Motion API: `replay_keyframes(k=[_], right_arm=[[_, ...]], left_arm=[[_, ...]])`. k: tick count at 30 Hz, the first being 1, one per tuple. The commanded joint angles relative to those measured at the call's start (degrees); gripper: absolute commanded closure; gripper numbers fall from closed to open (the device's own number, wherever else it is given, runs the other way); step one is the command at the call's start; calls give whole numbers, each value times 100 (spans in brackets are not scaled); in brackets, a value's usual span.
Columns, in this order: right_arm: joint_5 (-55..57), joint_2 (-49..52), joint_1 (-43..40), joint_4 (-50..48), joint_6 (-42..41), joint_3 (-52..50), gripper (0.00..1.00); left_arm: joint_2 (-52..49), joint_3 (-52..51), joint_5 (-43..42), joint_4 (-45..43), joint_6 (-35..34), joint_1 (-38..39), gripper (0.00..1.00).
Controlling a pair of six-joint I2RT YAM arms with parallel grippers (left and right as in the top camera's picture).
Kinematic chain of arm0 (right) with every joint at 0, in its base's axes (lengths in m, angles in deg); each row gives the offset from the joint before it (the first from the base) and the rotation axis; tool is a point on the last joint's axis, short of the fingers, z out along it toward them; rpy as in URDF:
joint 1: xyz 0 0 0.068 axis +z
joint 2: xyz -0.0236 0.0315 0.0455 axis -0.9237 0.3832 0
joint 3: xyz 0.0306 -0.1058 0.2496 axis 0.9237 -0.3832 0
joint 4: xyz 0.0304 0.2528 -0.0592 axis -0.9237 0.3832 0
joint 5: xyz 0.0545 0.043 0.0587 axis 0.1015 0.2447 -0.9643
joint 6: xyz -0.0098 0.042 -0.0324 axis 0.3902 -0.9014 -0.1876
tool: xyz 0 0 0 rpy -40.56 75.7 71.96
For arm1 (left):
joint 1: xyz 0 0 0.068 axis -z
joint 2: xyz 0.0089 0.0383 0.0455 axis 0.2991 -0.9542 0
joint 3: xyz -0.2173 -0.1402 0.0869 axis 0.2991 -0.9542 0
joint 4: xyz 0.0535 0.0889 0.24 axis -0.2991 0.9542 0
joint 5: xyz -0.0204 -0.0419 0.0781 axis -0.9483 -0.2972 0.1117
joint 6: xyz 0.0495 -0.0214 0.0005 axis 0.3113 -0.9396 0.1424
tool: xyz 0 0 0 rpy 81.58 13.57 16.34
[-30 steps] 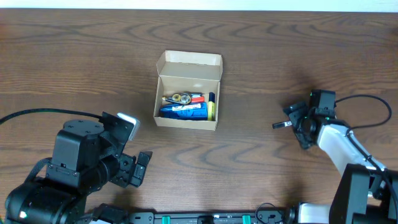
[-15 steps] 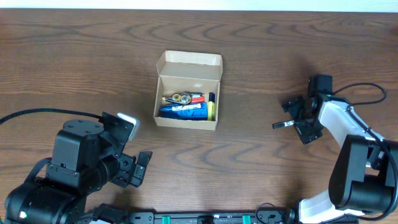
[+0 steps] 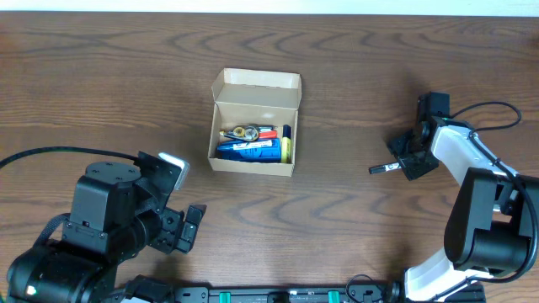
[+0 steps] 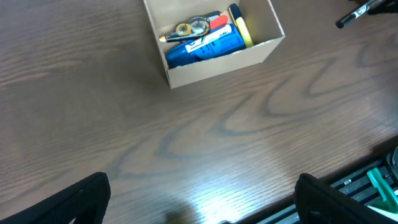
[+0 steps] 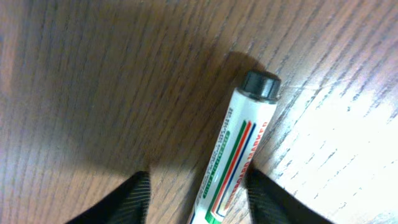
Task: Pack container
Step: 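Grasp the black marker with the right gripper and lift it, then carry the black marker into the box and release it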
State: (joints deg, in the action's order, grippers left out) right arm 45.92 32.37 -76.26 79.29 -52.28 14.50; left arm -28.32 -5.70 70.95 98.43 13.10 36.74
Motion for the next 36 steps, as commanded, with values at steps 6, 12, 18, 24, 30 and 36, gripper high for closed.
replay_keyframes(k=[6, 12, 18, 24, 30, 36], right_arm=[[-216, 339, -35, -13, -11, -136, 69], [-352, 339, -33, 9, -9, -136, 94], [-1357, 337, -33, -13, 195, 85, 99], [-2579, 238, 127, 48, 1126, 911, 99], [-2605, -118, 730, 179, 2118, 1899, 99], [-2503, -286, 1657, 170, 3211, 2868, 99]], left_arm=[[-4, 81, -61, 15, 35, -20, 5], [-4, 81, -61, 15, 35, -20, 5], [-4, 81, -61, 15, 35, -20, 5], [-4, 81, -61, 15, 35, -20, 5], [-4, 81, -61, 15, 35, -20, 5], [-4, 81, -61, 15, 35, -20, 5]])
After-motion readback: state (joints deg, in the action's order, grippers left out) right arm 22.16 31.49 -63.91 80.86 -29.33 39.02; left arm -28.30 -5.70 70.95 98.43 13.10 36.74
